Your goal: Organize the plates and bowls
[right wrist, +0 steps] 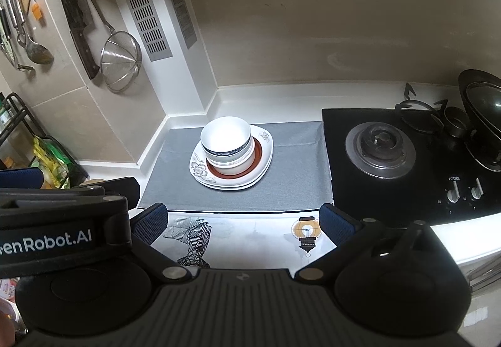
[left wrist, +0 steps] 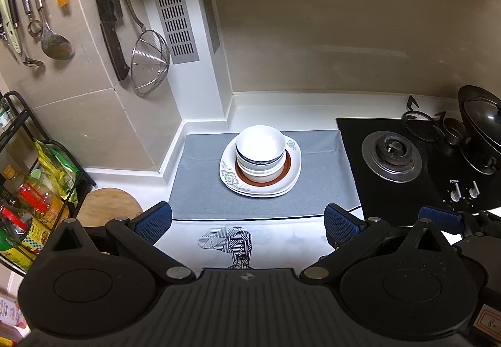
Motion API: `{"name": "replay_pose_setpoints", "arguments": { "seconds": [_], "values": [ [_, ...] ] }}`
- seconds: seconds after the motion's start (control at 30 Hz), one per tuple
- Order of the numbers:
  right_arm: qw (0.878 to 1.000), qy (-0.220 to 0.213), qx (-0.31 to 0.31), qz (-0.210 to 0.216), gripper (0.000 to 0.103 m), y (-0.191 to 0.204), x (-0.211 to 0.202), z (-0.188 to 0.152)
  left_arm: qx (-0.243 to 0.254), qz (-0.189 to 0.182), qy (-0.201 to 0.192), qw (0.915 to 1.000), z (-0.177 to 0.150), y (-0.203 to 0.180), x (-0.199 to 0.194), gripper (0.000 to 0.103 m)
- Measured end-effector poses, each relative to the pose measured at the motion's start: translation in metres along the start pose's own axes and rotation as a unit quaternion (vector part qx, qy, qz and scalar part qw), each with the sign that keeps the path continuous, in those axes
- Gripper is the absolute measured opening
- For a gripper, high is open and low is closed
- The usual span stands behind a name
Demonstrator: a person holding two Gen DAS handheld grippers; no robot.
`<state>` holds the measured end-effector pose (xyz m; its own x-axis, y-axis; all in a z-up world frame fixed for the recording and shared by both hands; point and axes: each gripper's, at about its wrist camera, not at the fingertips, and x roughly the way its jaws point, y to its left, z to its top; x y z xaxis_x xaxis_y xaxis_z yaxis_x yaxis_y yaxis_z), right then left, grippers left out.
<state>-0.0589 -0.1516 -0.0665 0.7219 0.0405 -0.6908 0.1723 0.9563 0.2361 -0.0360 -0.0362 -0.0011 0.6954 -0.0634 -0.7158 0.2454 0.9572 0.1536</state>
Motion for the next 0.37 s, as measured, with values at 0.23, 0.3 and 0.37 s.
{"name": "replay_pose_setpoints", "arguments": {
  "seconds": [0.23,0.3,0.37],
  "values": [
    [1.0,0.005,0.006,-0.017,0.103,0.006,0.015,0.008,0.005,-0.018,0.007,0.9998,0.01,0.01,0.021,0.103],
    [1.0,0.007,0.007,-0.024,0.103,0.009,0.022,0.012,0.007,-0.026,0.008,0.9996,0.015,0.015,0.03,0.103],
    [0.999,0.005,0.009,-0.033,0.103,0.014,0.029,0.017,0.011,-0.034,0.007,0.9993,0.021,0.02,0.039,0.103]
  ]
}}
